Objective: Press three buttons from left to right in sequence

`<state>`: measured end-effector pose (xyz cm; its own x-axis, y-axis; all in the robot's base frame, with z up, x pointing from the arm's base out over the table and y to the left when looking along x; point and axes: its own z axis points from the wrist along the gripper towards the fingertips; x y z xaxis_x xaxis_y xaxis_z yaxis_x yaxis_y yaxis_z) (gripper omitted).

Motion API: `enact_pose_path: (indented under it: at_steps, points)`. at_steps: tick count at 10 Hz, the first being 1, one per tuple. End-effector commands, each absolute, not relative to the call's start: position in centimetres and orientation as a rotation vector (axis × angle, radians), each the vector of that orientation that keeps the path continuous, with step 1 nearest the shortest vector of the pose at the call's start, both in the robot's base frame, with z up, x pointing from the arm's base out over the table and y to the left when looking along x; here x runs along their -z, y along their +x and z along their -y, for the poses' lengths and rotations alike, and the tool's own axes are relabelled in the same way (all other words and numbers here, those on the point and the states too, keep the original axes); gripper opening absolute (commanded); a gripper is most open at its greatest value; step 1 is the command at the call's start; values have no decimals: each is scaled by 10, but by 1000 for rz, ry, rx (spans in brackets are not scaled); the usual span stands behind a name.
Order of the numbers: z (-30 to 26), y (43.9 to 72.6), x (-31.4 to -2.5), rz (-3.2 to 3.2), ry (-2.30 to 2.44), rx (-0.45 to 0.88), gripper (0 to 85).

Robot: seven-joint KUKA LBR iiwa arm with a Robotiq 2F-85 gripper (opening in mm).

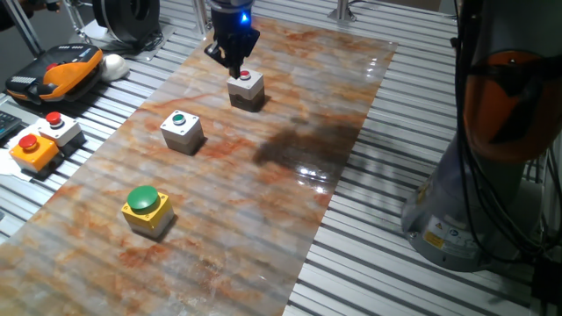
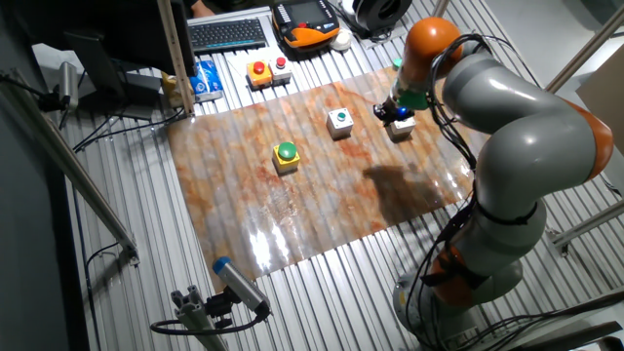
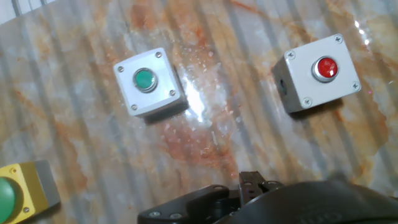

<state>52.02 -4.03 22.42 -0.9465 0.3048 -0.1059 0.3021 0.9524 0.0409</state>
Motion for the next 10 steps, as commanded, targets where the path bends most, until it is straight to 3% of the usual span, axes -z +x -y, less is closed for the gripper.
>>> enact_pose_path:
  at_steps: [1,3,10]
  points:
    - [43,520,-223,-2992,461,-38,0]
    - [63,521,-221,-2998,428,-99,0]
    - [113,522,-212,-2992,326,-104,0]
